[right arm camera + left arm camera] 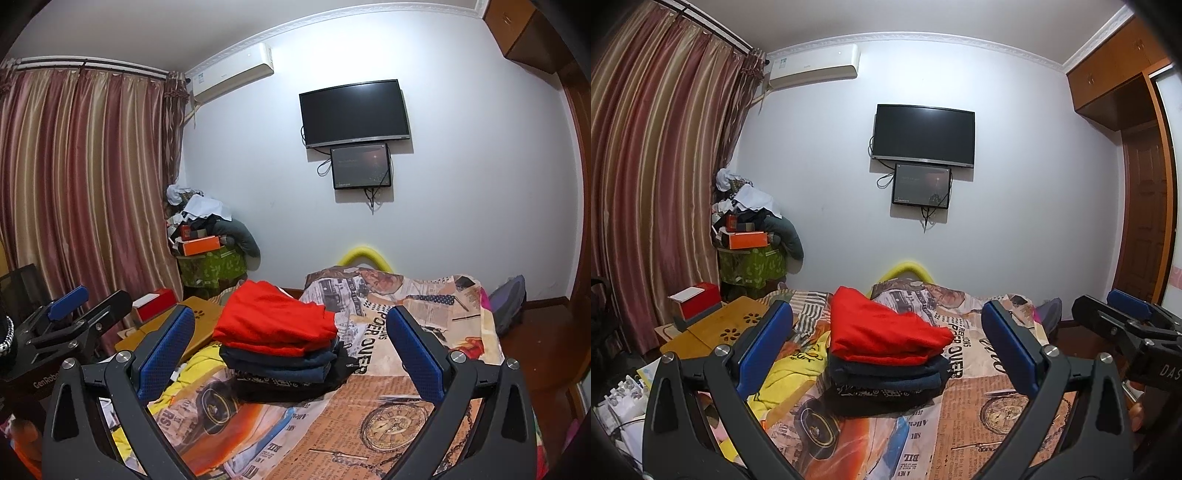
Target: Fold large clothes
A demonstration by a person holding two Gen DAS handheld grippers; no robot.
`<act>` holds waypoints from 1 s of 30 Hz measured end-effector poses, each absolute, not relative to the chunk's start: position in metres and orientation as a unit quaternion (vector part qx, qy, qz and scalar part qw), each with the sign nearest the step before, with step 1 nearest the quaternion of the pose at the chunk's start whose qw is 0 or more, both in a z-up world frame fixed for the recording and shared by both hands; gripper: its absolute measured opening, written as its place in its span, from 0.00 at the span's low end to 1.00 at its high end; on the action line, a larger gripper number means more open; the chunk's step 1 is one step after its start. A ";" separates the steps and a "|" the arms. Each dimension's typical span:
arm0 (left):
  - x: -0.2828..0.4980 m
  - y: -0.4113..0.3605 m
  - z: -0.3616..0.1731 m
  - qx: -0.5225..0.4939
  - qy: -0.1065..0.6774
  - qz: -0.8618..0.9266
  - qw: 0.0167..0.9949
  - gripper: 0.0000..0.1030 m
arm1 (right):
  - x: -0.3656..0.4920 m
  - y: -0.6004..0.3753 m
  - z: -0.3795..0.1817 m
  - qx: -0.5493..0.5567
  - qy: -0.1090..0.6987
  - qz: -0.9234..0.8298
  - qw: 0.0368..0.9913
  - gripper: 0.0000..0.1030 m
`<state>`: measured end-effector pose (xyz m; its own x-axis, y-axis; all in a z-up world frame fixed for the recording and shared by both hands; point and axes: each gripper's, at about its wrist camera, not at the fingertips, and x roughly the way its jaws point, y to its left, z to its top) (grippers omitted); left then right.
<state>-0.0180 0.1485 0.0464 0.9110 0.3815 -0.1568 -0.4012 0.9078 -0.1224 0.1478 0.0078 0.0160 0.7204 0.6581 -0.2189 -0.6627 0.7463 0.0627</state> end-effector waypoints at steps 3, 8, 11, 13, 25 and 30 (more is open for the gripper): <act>-0.017 0.149 0.047 -0.079 0.067 0.198 0.975 0.99 | 0.147 0.007 0.016 -0.011 0.115 0.355 0.928 1.00; -0.016 0.150 0.046 -0.080 0.068 0.191 0.976 0.99 | 0.146 0.005 0.017 -0.011 0.115 0.355 0.928 1.00; -0.016 0.150 0.046 -0.081 0.068 0.188 0.976 0.99 | 0.146 0.004 0.017 -0.012 0.114 0.354 0.928 1.00; -0.016 0.151 0.046 -0.080 0.068 0.187 0.977 0.99 | 0.145 0.003 0.018 -0.013 0.113 0.354 0.928 1.00; -0.013 0.147 0.048 -0.073 0.071 0.171 0.980 0.99 | 0.147 0.000 0.019 -0.009 0.111 0.353 0.929 1.00; -0.011 0.145 0.049 -0.070 0.073 0.161 0.982 0.99 | 0.147 -0.001 0.020 -0.009 0.109 0.351 0.930 1.00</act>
